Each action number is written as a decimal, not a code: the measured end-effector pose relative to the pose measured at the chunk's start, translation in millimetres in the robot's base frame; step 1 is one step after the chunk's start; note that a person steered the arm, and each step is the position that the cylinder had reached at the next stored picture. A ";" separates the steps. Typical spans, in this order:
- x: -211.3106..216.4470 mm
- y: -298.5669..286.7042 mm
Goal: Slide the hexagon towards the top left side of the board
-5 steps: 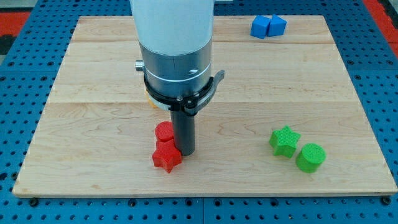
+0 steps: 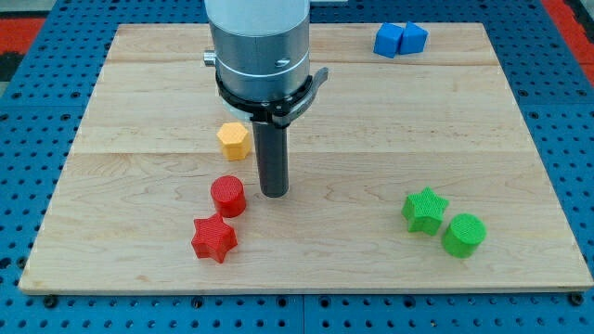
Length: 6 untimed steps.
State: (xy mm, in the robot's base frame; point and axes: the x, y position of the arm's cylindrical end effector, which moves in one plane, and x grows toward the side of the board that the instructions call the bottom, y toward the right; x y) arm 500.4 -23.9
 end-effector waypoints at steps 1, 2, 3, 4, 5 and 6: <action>0.0 52.2; -11.0 64.0; -22.8 64.0; -58.7 109.9; -112.8 191.5; -170.7 264.5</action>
State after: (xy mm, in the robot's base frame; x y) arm 329.8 240.5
